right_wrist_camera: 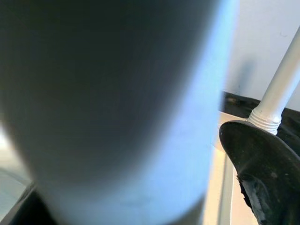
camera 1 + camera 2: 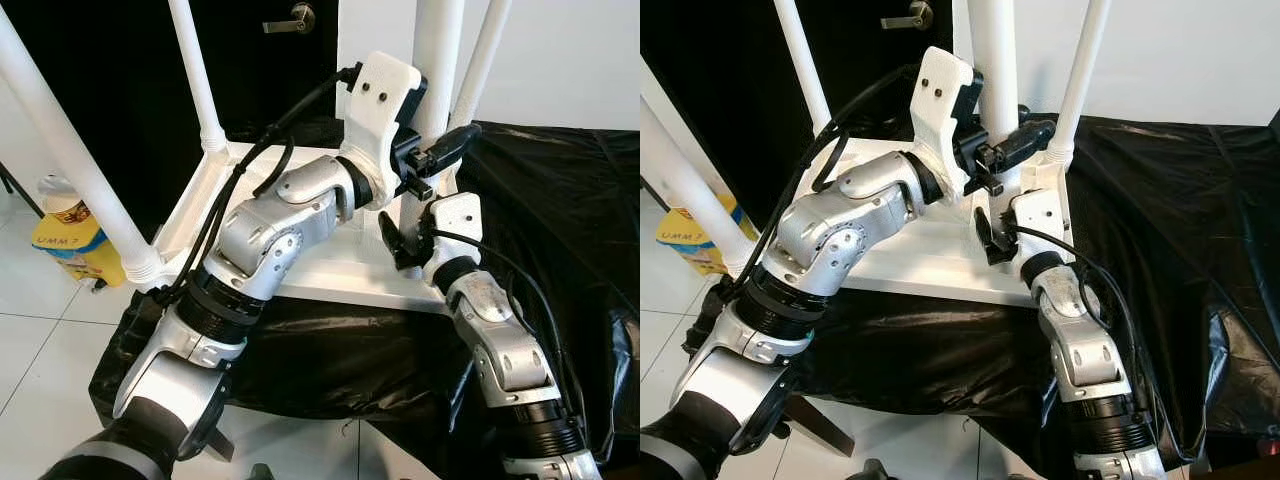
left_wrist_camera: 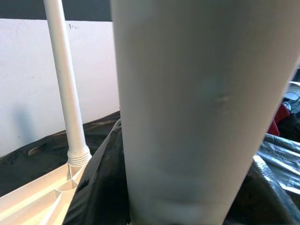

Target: Building children table

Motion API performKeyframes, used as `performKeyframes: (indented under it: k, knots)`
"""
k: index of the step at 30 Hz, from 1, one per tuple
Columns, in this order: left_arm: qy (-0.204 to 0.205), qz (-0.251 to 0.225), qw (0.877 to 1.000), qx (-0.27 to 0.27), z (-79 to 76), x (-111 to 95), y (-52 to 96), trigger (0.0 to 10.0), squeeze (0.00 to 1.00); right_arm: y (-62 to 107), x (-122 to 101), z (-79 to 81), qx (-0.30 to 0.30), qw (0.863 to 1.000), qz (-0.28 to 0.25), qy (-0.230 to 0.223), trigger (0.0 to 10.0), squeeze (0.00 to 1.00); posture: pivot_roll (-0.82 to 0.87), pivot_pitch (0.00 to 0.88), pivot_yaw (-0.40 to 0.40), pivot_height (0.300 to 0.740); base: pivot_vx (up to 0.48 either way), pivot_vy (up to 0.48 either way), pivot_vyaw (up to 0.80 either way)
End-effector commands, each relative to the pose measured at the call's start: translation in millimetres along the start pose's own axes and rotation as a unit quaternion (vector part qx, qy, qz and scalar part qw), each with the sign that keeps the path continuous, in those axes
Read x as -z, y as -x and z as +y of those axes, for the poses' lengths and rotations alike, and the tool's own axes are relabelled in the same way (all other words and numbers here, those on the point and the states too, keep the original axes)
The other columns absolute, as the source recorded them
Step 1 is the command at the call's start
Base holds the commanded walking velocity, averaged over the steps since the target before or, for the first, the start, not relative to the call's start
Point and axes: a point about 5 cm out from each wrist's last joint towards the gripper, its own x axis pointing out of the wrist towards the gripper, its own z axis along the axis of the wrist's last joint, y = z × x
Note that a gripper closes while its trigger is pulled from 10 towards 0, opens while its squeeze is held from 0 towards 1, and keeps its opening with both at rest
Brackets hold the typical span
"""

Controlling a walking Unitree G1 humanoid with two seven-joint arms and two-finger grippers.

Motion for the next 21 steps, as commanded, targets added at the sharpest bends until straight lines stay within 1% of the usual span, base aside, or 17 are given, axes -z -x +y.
performKeyframes:
  k: [1, 5, 7, 8, 9, 11, 12, 13, 14, 15, 21]
  knots:
    - [-0.001, -0.006, 0.999, 0.042, -13.3, -2.6, -4.3, 10.0, 0.0, -0.8, -0.7, 7.5, 0.0, 1.0, 0.003, 0.007, 10.0, 0.0, -0.04, 0.02, -0.005, 0.74, 0.0, 0.0, 0.0]
    - [-0.001, -0.006, 0.999, 0.044, -15.8, -2.0, -6.0, 10.0, 0.0, -0.8, -2.6, 14.9, 0.01, 1.0, -0.001, 0.012, 10.0, 0.0, -0.03, 0.014, -0.007, 0.74, 0.0, 0.0, 0.0]
    - [-0.002, -0.006, 0.999, 0.044, -16.1, -1.9, -6.1, 10.0, 0.0, -0.7, -3.0, 15.8, 0.011, 1.0, -0.001, 0.013, 10.0, 0.0, -0.03, 0.014, -0.007, 0.74, 0.0, 0.0, 0.0]
    - [-0.002, -0.007, 0.999, 0.044, -16.3, -2.0, -6.3, 10.0, 0.0, -0.6, -3.3, 16.6, 0.014, 1.0, -0.002, 0.014, 7.5, 0.0, -0.03, 0.013, -0.007, 0.74, 0.0, 0.0, 0.0]
    - [-0.002, -0.007, 0.999, 0.045, -16.5, -2.1, -6.4, 10.0, 0.0, -0.5, -3.3, 17.3, 0.016, 1.0, -0.002, 0.014, 7.2, 0.0, -0.03, 0.01, -0.008, 0.74, 0.0, 0.0, 0.0]
    - [-0.002, -0.007, 0.999, 0.045, -16.8, -2.3, -6.5, 10.0, 0.0, -0.4, -3.3, 18.0, 0.018, 1.0, -0.002, 0.013, 7.2, 0.0, -0.03, 0.01, -0.007, 0.74, 0.0, 0.0, 0.0]
    - [-0.002, -0.008, 0.999, 0.045, -16.8, -2.5, -6.5, 10.0, 0.0, -0.6, -3.3, 17.7, 0.022, 1.0, -0.001, 0.013, 4.0, 0.0, -0.03, 0.009, -0.007, 0.74, 0.0, 0.0, 0.0]
    - [-0.002, -0.008, 0.999, 0.045, -16.8, -2.7, -6.7, 10.0, 0.0, -0.9, -3.3, 17.0, 0.027, 1.0, -0.001, 0.011, 3.4, 0.0, -0.03, 0.009, -0.007, 0.74, 0.0, 0.0, 0.0]
    - [-0.002, -0.008, 0.999, 0.045, -16.8, -2.8, -6.8, 10.0, 0.0, -1.0, -3.2, 16.6, 0.03, 0.999, -0.001, 0.01, 3.4, 0.0, -0.03, 0.009, -0.007, 0.74, 0.0, 0.0, 0.0]
    - [-0.003, -0.008, 0.999, 0.045, -16.9, -2.9, -6.8, 10.0, 0.0, -1.2, -3.1, 16.1, 0.035, 0.999, 0.0, 0.009, 0.0, 0.0, -0.03, 0.006, -0.007, 0.74, 0.0, 0.0, 0.0]
    - [-0.003, -0.009, 0.999, 0.046, -17.3, -3.2, -7.0, 10.0, 0.0, -0.9, -1.9, 15.1, 0.047, 0.999, 0.004, 0.003, 0.0, 0.0, -0.03, 0.003, -0.006, 0.74, 0.0, 0.0, 0.0]
